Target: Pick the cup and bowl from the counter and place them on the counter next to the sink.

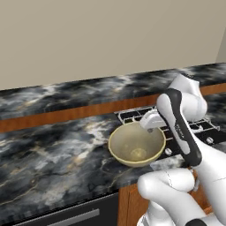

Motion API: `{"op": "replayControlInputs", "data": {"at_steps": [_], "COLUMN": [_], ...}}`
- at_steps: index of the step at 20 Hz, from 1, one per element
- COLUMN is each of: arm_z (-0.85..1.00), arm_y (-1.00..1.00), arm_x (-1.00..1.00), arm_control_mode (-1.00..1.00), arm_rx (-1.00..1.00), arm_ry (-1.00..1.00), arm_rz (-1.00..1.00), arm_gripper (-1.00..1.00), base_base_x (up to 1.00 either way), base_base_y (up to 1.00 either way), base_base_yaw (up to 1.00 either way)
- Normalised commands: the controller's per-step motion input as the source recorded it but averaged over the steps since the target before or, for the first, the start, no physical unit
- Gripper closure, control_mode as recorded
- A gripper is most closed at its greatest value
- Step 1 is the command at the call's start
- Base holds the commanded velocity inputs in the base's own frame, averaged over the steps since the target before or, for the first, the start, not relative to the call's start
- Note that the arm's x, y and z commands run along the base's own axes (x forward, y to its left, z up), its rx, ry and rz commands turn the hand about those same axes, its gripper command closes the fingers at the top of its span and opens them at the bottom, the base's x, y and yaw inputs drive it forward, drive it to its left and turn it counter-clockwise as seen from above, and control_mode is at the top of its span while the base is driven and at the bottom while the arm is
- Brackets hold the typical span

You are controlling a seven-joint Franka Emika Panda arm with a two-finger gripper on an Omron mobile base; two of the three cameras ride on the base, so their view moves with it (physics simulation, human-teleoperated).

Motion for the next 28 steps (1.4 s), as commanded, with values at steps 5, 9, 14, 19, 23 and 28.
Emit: {"op": "replayControlInputs", "data": {"at_steps": [5, 9, 14, 19, 23, 28], "arm_z": [0.16, 0.14, 0.05, 0.00, 0.00, 0.00], "arm_y": [-0.17, -0.18, -0.16, -0.19, -0.21, -0.02], "arm_x": [0.00, 0.00, 0.00, 0.01, 0.04, 0.00], "arm_control_mode": [-1.00, -1.00, -1.00, -1.00, -1.00, -1.00], "arm_rx": [0.16, 0.15, 0.06, 0.03, 0.01, 0.01], "arm_ry": [0.00, 0.01, 0.05, 0.02, 0.03, 0.00], "arm_rz": [0.00, -0.01, -0.12, -0.26, -0.32, -0.22], "arm_gripper": [1.00, 1.00, 1.00, 1.00, 1.00, 1.00], "base_base_x": [0.00, 0.00, 0.00, 0.00, 0.00, 0.00], "base_base_y": [0.00, 0.00, 0.00, 0.00, 0.00, 0.00], "base_base_yaw": [0.00, 0.00, 0.00, 0.00, 0.00, 0.00]}}
